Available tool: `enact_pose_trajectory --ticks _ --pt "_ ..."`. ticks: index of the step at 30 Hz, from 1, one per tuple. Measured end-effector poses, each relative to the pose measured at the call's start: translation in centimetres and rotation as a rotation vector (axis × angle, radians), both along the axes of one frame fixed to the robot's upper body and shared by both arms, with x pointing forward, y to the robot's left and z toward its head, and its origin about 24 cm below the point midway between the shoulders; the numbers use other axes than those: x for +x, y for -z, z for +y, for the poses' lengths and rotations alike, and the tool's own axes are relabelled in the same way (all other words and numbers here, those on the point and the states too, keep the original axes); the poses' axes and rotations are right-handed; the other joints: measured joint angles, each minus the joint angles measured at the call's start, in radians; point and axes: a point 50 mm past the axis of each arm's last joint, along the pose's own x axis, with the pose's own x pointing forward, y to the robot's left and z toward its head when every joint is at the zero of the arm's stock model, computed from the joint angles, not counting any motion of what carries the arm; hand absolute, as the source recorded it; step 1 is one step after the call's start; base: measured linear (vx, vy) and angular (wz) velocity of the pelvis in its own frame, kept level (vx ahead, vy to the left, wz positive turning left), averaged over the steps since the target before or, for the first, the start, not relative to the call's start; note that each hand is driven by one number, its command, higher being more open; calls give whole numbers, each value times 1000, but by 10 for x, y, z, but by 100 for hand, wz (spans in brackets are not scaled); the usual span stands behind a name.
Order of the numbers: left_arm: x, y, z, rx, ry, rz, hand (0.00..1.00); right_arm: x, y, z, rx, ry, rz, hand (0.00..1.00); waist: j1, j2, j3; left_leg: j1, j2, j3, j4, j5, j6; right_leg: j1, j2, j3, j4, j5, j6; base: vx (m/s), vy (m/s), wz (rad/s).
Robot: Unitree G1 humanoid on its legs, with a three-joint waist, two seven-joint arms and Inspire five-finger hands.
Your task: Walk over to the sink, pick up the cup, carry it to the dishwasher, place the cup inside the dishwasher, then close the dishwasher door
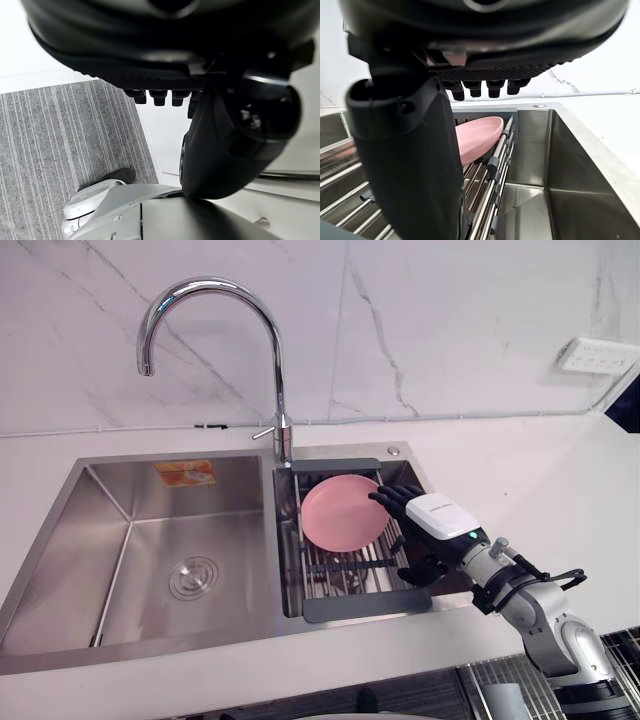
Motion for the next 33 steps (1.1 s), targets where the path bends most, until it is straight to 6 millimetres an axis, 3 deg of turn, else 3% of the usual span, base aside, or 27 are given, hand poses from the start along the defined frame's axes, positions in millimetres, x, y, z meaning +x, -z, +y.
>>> enact_pose_trajectory --ticks 6,8,10,30,31,33 --pt "4 -1 -1 -2 0 -22 100 5 20 22 -84 -87 29 100 8 -4 1 -2 1 -46 -12 13 -4 17 -2 -44 0 -10 0 -23 -25 21" --pt "10 -3 -3 -5 4 -55 100 5 24 30 -104 -130 39 100 36 -5 6 -2 2 -55 -16 21 -6 17 -1 -52 0 -11 0 -3 -32 17" --pt "10 -3 -3 -5 4 -58 100 6 24 35 -118 -154 31 100 39 -6 6 -2 1 -61 -21 24 -5 18 -1 -57 0 -11 0 -4 -18 8" --pt "10 -4 0 25 -22 -74 100 16 29 39 -218 -93 -12 100 32 -27 22 5 -2 -65 -42 31 -5 20 -4 -61 0 -12 1 -9 -1 0" --pt "10 -4 0 42 -13 -73 100 16 29 38 -225 -78 -22 0 31 -28 23 6 -2 -65 -41 31 -5 20 -4 -60 0 -12 1 0 0 0" --pt "11 -4 0 61 -3 -74 100 18 28 37 -218 -56 -41 0 30 -30 28 9 -2 -64 -41 32 -5 23 -4 -60 0 -12 1 0 0 0"
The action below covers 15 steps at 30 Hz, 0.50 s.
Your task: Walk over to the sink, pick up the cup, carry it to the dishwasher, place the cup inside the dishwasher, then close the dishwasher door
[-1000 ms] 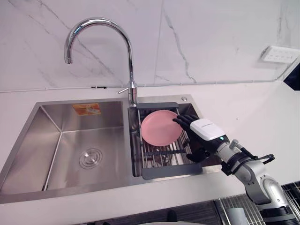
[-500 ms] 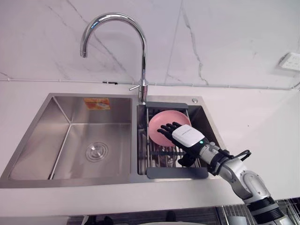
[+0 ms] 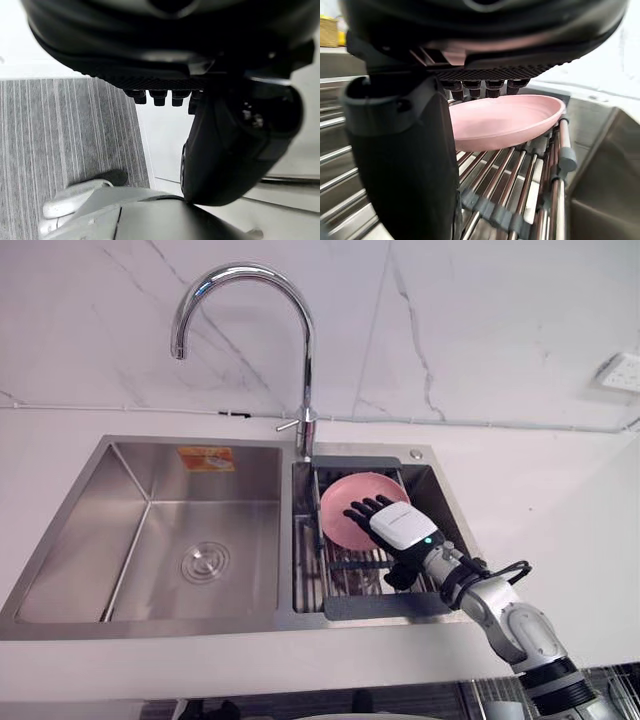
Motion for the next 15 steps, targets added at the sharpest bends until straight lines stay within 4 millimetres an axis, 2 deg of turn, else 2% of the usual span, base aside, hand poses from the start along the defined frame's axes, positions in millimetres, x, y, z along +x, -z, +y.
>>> enact_pose_trajectory --ticks 11,15 --pt "3 -1 -1 64 13 -7 100 5 1 -6 49 104 -126 0 -1 2 13 0 0 0 0 0 0 1 0 0 0 0 0 -11 -2 0" --pt "4 -2 -1 73 9 -8 100 10 -11 1 107 82 -227 0 0 3 14 0 0 -2 1 1 0 5 0 -2 0 0 0 0 0 1"
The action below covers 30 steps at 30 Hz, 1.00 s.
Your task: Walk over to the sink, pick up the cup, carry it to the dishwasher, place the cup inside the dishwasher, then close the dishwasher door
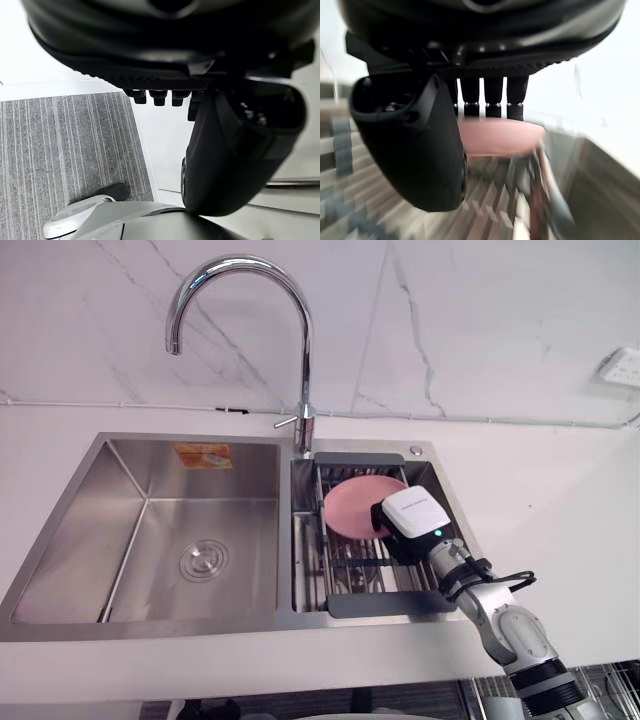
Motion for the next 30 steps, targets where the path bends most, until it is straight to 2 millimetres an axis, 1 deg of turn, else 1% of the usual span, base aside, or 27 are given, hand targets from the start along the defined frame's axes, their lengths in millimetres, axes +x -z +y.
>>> enact_pose_trajectory --ticks 4,13,17,19,21,23,24,25,26,27,28,29,30 --pt "-1 0 -1 9 -7 -3 100 0 7 1 17 16 25 0 0 4 3 -1 -1 -2 0 1 0 1 -2 -2 0 0 0 0 0 2" --pt "-1 0 -1 19 -13 -6 100 1 6 -1 44 26 4 0 -1 8 5 -1 1 -1 1 1 -1 -1 0 -1 0 -1 -1 0 0 0" --pt "-1 0 -2 20 -17 -9 100 0 0 -1 127 23 -25 0 -3 13 8 -1 1 3 1 1 -1 -3 1 3 0 -1 -1 0 0 -2" --pt "-1 0 -3 18 -19 -13 100 -1 -7 -4 179 30 -56 0 -3 19 12 1 1 6 2 1 -1 -4 2 6 0 -1 -1 0 0 -5" --pt "-1 0 -5 14 -36 -23 100 -6 -21 -12 251 47 -129 0 -3 24 15 5 2 6 5 1 -1 -2 6 8 2 0 -1 0 0 0" --pt "-3 1 -5 13 -39 -21 100 -6 -33 -20 274 73 -197 0 -6 25 16 13 3 6 6 0 -1 6 9 9 5 0 -2 0 0 0" --pt "-4 1 -5 13 -41 -17 100 -7 -46 -29 303 100 -275 0 -6 25 16 20 4 6 7 -2 -2 14 10 9 5 0 -2 0 0 0" --pt "-6 1 -6 13 -43 -14 100 -10 -63 -40 328 131 -375 0 -6 26 16 28 6 5 14 -6 -1 28 11 9 5 0 -2 0 0 0" --pt "-7 1 -6 13 -43 -13 100 -11 -66 -42 331 137 -396 0 -7 26 16 30 6 5 16 -8 -1 30 11 10 5 0 -2 -55 0 1" --pt "-9 1 -6 13 -44 -10 100 -16 -79 -48 356 150 -474 0 -10 27 17 32 8 7 25 -14 -1 39 12 11 5 -1 -2 -57 -1 -5" --pt "-12 2 -6 15 -33 -7 100 -23 -90 -53 366 155 -546 0 -13 31 20 34 13 14 50 -32 -2 46 15 18 6 -6 -4 -69 -1 -9" --pt "-15 2 -6 17 -29 -3 100 -26 -94 -54 364 153 -572 0 -14 34 20 29 18 17 77 -48 -4 50 18 22 6 -7 -5 -59 0 -25" --pt "-19 2 -9 17 -34 -3 100 -32 -102 -56 352 133 -621 0 -23 56 30 0 45 23 193 -111 -6 52 36 41 21 -20 -6 -116 66 -73"
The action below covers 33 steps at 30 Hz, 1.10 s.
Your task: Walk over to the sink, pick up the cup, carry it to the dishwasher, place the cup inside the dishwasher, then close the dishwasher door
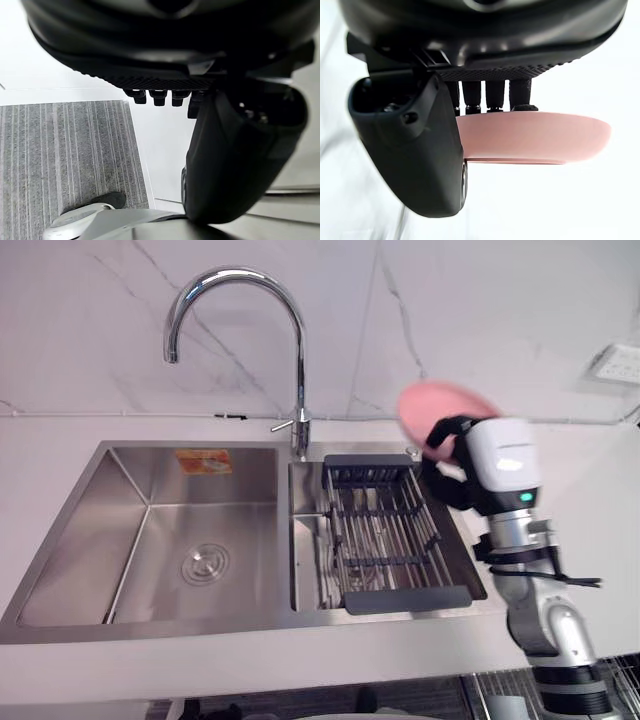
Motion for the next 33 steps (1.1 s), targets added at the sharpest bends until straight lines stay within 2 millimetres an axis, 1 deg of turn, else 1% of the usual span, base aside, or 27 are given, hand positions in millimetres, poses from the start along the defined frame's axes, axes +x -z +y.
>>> enact_pose_trajectory --ticks 1,2,3,4,5,7,8,9,10,11,12,13,14,15,16,18,19,20,21,23,24,25,27,28,29,31,33 --pt "-12 2 -8 -9 -2 19 100 -2 -9 0 -58 -26 -41 0 -2 44 4 -40 29 -27 147 -74 1 -33 37 58 46 -28 -7 -132 94 -104" --pt "-18 3 -11 -14 -2 30 100 -2 -12 0 -82 -41 -50 0 0 53 4 -54 28 -65 186 -86 0 -52 46 93 64 -30 -7 -124 115 -114" --pt "-21 3 -13 -18 -7 34 100 -3 -15 1 -104 -54 -61 0 -6 56 3 -68 19 -99 203 -92 -3 -78 49 121 78 -30 -6 -93 127 -129" --pt "-22 3 -15 -20 -11 34 100 -4 -22 -3 -155 -58 -86 0 -11 58 9 -86 -5 -128 202 -117 -2 -147 54 200 111 -15 5 -104 135 -126" --pt "-23 4 -15 -23 -9 38 100 -3 -23 -4 -165 -56 -85 0 -10 58 10 -87 -13 -132 202 -133 2 -170 57 232 114 1 10 -184 202 -155" --pt "-23 4 -15 -50 -13 42 100 -2 -24 -11 -159 -21 -86 0 -18 52 13 -149 -49 -84 275 -177 33 -245 56 331 92 44 31 -237 228 -133" --pt "-23 4 -14 -57 -14 41 100 -1 -24 -13 -152 -11 -83 0 -22 44 17 -164 -50 -59 290 -183 37 -257 55 341 80 39 23 -234 232 -128" --pt "-21 4 -11 -62 -19 40 100 0 -19 -14 -125 -1 -68 0 -24 53 19 -173 -39 -8 277 -163 73 -267 47 304 59 -13 -61 -253 190 -138" --pt "-20 4 -9 -70 -36 45 100 2 -12 -12 -89 -9 -48 0 -22 55 40 -156 -8 67 223 -122 93 -308 34 166 127 -62 -98 -255 171 -155" --pt "-23 4 -10 -77 -50 49 100 4 -9 -10 -86 -20 -37 0 -14 54 42 -143 4 106 193 -105 94 -335 20 84 199 -66 -108 -257 146 -174" --pt "-27 4 -9 -85 -97 51 100 5 -4 -7 -96 -43 -13 0 -6 57 43 -110 18 176 127 -68 95 -357 -14 -54 358 -92 -142 -173 114 -143" --pt "-29 5 -10 -92 -119 56 100 6 -2 -6 -97 -50 -4 0 -6 56 42 -95 22 204 97 -51 95 -353 -35 -102 437 -111 -157 -185 112 -151" --pt "-33 5 -9 -98 -143 64 100 7 -1 -5 -98 -53 5 0 -6 56 42 -76 33 246 61 -27 95 -318 -72 -161 558 -170 -164 -176 47 -114" --pt "-34 5 -7 -103 -159 63 100 8 1 -7 -96 -48 13 0 -6 48 38 -72 44 284 45 -12 93 -265 -106 -184 625 -226 -163 -156 11 -106" --pt "-35 5 -7 -102 -163 64 100 10 2 -7 -95 -45 18 0 -4 43 34 -73 49 302 42 -7 91 -236 -125 -194 646 -243 -160 -136 -56 -101" --pt "-34 3 -2 -89 -166 62 100 19 4 -11 -86 -30 39 0 14 24 13 -98 76 375 50 4 77 -143 -180 -227 647 -251 -161 -103 -109 -109" --pt "-33 2 3 -79 -178 54 100 24 4 -12 -82 -26 46 0 23 15 4 -113 90 409 54 11 66 -114 -197 -242 605 -248 -164 -126 -202 -122" --pt "-31 0 10 -61 -198 41 100 31 4 -12 -78 -27 54 0 27 -3 -7 -144 107 440 68 23 54 -82 -214 -265 507 -214 -164 -130 -239 -115" --pt "-27 -2 17 -45 -213 30 100 34 5 -12 -76 -27 62 0 31 -22 -16 -170 118 454 87 31 44 -66 -210 -259 415 -166 -137 -122 -314 -97" --pt "-16 -3 21 -48 -264 -3 100 38 14 -15 -83 -11 131 0 53 -18 -18 -179 158 412 85 64 14 -24 -135 -264 273 -161 -122 -122 -356 -90" --pt "-14 -3 23 -46 -271 -8 100 38 18 -17 -82 -5 161 0 55 -16 -19 -174 173 399 75 72 0 -8 -109 -261 233 -155 -108 -138 -328 -69" --pt "-11 -4 26 -43 -272 -14 100 35 24 -20 -78 7 186 0 49 -16 -19 -172 190 388 58 88 -26 12 -79 -257 186 -143 -73 -117 -307 -27" --pt "-8 -5 28 -38 -265 -16 100 32 30 -24 -67 16 211 0 43 -18 -18 -173 202 377 31 118 -50 21 -48 -256 142 -136 -41 -97 -286 -6" --pt "-7 -5 28 -40 -265 -17 100 30 34 -27 -50 20 234 0 43 -18 -18 -174 199 364 3 149 -59 24 -38 -267 119 -136 -25 -59 -169 7" --pt "-6 -5 27 -41 -265 -17 100 30 34 -27 -48 21 239 0 43 -18 -18 -175 198 360 -3 156 -59 25 -36 -271 114 -136 -25 -65 -151 19" --pt "-5 -3 24 -53 -284 -21 100 33 48 -34 -34 41 304 0 54 -17 -17 -176 182 322 -57 207 -66 44 -24 -302 80 -141 -11 -74 -121 35" --pt "-4 -3 20 -64 -295 -28 100 35 56 -37 -20 56 338 0 66 -15 -15 -183 177 305 -66 222 -68 51 -23 -315 69 -150 1 -84 -73 35"
